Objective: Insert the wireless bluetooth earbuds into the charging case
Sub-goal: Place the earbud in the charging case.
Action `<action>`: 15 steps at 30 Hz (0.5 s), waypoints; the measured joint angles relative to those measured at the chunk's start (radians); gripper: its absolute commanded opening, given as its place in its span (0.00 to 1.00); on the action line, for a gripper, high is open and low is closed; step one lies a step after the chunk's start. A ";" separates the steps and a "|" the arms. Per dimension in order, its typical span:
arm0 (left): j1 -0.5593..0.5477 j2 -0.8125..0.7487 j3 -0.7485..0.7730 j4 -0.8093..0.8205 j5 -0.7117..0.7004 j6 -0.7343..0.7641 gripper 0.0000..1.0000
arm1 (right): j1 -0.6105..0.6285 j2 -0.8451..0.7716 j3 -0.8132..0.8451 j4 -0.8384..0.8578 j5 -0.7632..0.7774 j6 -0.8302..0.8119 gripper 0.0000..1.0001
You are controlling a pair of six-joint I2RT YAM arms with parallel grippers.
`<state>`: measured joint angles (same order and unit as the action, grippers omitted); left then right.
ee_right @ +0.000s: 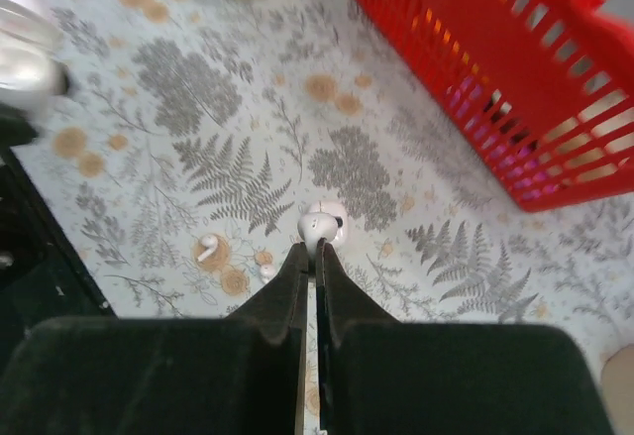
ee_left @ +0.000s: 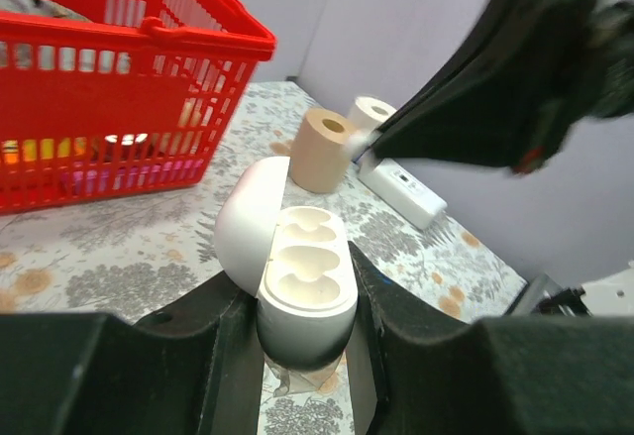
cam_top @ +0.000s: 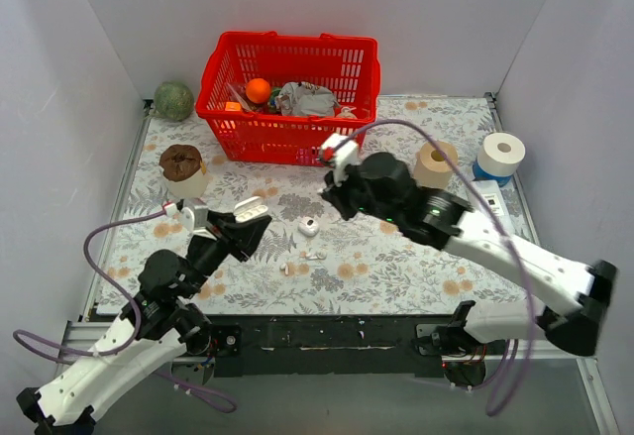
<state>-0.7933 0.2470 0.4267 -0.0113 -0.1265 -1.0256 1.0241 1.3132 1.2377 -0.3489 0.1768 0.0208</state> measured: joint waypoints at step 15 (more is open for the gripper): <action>0.014 0.556 0.172 0.340 0.727 0.082 0.00 | 0.012 -0.400 0.069 -0.298 -0.411 -0.184 0.01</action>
<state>-0.7795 0.8028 0.5987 0.3290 0.6006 -0.9440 1.0363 0.9134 1.3067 -0.6464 -0.2340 -0.1631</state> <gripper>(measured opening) 0.297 0.052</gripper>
